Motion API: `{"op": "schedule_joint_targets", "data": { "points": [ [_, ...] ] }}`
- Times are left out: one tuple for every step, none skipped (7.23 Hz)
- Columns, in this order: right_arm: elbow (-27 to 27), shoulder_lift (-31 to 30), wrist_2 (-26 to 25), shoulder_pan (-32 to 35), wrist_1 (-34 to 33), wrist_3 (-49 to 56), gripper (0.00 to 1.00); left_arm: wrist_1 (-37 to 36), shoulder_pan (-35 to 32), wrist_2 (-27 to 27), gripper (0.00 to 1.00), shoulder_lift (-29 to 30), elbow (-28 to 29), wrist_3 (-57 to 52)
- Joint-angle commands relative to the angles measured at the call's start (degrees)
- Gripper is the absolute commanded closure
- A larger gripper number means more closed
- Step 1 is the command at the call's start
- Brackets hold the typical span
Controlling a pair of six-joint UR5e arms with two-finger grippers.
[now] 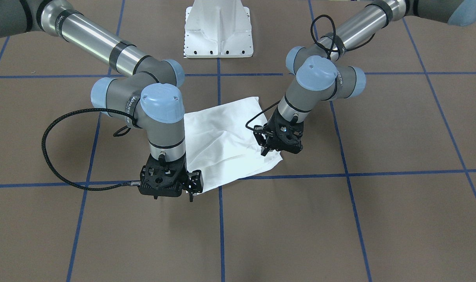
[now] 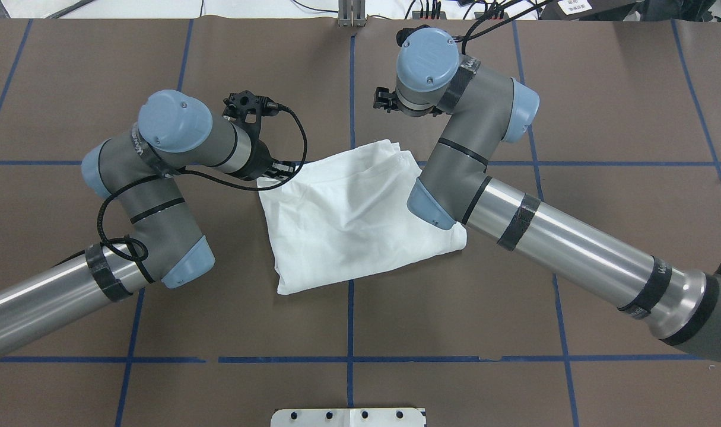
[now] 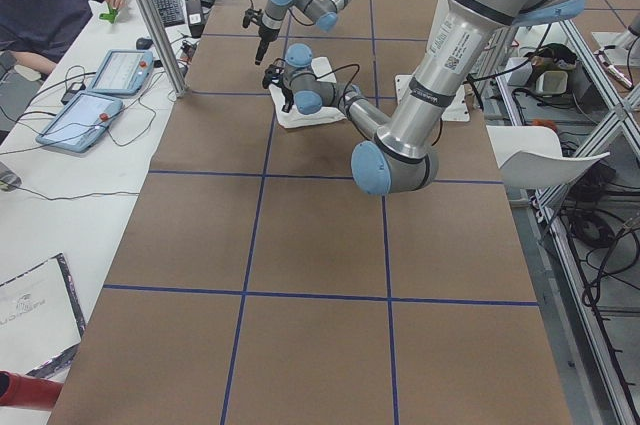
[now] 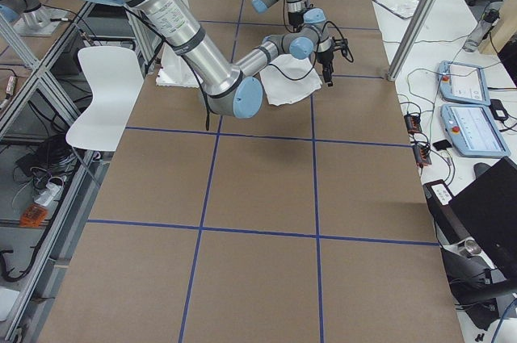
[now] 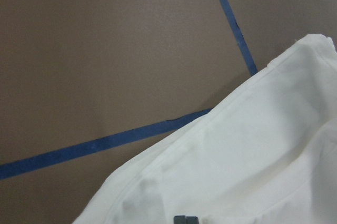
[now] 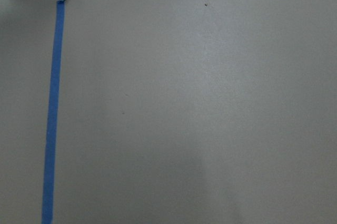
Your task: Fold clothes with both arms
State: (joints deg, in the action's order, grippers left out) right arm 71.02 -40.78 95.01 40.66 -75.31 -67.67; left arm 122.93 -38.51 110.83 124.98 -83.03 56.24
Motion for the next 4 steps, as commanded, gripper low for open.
{"op": "schedule_joint_targets", "data": {
  "points": [
    [0.00,-0.09,0.00,-0.23,0.07,-0.26,0.00,-1.37,-2.09,0.09,1.00,0.44,0.23,0.27],
    [0.00,-0.09,-0.09,-0.32,0.07,-0.35,0.00,-1.38,-2.10,-0.08,1.00,0.79,2.06,0.36],
    [0.00,-0.09,-0.09,-0.49,0.16,-0.44,0.00,-1.11,-2.10,-0.09,1.00,1.22,3.04,0.71],
    [0.00,-0.09,-0.09,-0.58,0.07,-0.44,0.00,-0.85,-2.10,-0.09,1.00,1.23,3.05,0.71]
  ]
}}
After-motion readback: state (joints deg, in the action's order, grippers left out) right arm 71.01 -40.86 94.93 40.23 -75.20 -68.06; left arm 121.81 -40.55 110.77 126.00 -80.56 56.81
